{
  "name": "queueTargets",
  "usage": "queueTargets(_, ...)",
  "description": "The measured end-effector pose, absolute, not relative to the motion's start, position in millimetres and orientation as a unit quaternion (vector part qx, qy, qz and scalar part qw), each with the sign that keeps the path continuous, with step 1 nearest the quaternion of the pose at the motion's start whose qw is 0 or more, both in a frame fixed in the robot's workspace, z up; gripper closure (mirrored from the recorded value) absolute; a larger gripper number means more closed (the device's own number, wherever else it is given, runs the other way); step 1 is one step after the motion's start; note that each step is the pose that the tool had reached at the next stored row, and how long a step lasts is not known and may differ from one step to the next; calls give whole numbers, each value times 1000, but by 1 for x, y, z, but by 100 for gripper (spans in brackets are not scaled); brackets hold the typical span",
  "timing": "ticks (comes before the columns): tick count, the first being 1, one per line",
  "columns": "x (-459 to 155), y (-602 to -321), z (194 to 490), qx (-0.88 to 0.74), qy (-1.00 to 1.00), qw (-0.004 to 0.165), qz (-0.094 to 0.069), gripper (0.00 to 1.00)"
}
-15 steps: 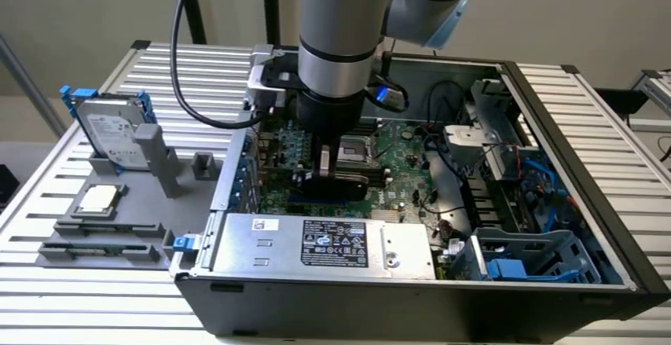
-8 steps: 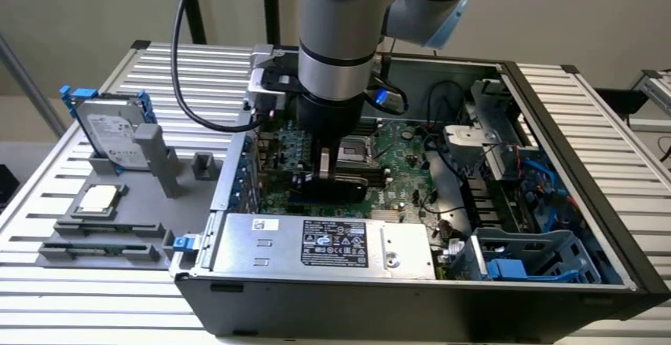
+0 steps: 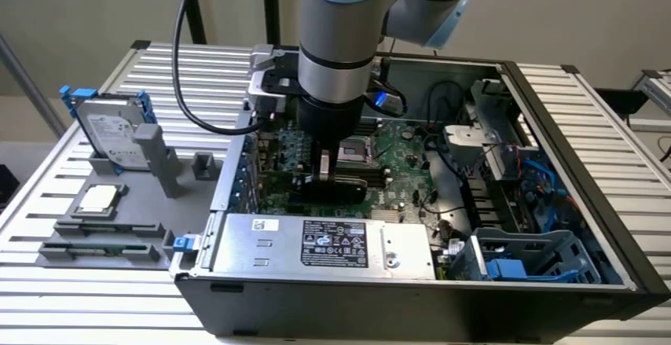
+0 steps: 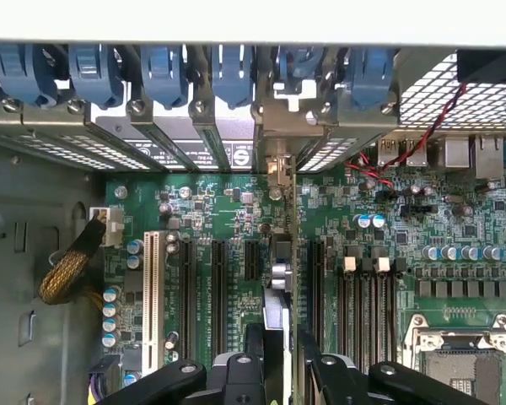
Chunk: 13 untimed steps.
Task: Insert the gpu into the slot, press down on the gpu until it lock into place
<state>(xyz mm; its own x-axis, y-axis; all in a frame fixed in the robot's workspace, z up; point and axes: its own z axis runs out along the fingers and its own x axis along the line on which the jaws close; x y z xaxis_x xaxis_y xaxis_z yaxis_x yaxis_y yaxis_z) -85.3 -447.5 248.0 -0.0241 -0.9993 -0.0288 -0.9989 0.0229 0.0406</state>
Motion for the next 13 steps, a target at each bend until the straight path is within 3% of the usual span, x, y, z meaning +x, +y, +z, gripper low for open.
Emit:
queueTargets(6, -85, -447, 248, 699, -715, 3, -25, 73)
queueTargets(7, -85, -447, 250, 699, -715, 4, -25, 66)
queueTargets(13, -85, -447, 276, 699, -715, 4, -25, 66)
